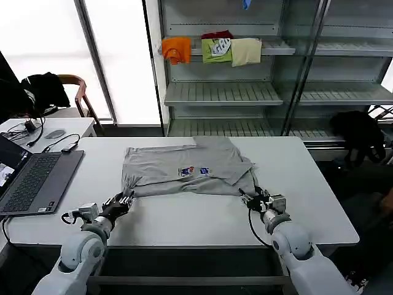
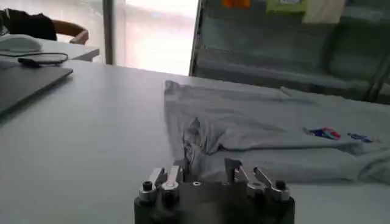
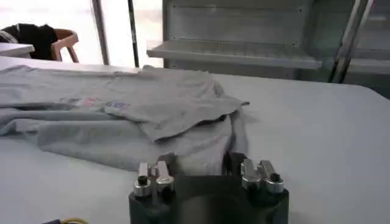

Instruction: Fold and organize the clothes.

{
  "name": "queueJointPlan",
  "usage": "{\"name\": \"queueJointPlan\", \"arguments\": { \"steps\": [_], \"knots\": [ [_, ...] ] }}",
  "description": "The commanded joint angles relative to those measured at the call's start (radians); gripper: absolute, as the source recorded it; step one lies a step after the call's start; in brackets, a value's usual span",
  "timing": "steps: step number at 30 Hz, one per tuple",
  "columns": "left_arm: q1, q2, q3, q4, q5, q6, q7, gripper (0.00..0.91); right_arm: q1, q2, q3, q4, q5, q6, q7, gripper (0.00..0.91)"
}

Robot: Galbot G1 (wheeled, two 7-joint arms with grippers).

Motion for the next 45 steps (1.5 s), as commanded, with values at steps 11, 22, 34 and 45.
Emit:
{"name": "queueJointPlan", "arguments": {
  "steps": [11,22,34,45],
  "knots": [
    [-0.003,0.02,0.017,0.015,0.024,-0.045,0.012,0.0,0.02,-0.011,0.005,0.012,0.001,0.005,0.002,0.071],
    [-0.023,0.055,-0.012,0.023,0.009,-0.047,-0.032,0.0,0.0,-0.056,0.019,0.023,0.004,-0.005,-0.009,0.01],
    [0.101,0.085,-0.035,-0.103,0.03,-0.028,-0.078,0.0,-0.119,-0.118,0.034,0.154,0.026,-0.042,-0.004,0.0],
    [0.333,0.081,-0.065,-0.337,0.034,0.046,-0.304,0.01,-0.296,-0.229,0.081,0.395,0.038,-0.074,0.034,0.0]
  ]
}}
